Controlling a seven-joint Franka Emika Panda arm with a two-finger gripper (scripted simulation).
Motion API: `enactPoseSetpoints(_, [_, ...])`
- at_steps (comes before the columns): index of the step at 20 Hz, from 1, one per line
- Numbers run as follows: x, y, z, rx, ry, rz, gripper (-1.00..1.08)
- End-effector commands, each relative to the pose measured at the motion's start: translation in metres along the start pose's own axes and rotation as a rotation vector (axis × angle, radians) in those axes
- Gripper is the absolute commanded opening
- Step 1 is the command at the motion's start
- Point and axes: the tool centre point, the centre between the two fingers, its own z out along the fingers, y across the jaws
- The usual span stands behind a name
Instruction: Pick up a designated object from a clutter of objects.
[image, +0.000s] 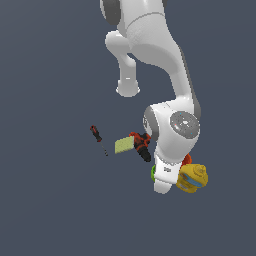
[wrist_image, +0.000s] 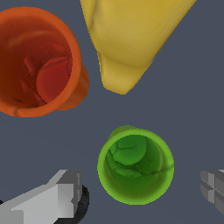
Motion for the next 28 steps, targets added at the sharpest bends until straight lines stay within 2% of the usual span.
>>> enactPoseSetpoints(1, [0.0,0.0,0.003,0.0,0.0,0.0,1.0])
enactPoseSetpoints(10, [0.0,-0.001,0.045,0.0,0.0,-0.005,1.0])
enactPoseSetpoints(15, [0.001,0.0,0.05,0.0,0.0,-0.005,1.0])
enactPoseSetpoints(16, [0.001,0.0,0.05,0.0,0.0,-0.005,-1.0])
enactPoseSetpoints(28, [0.0,0.0,0.049,-0.001,0.0,-0.005,-1.0])
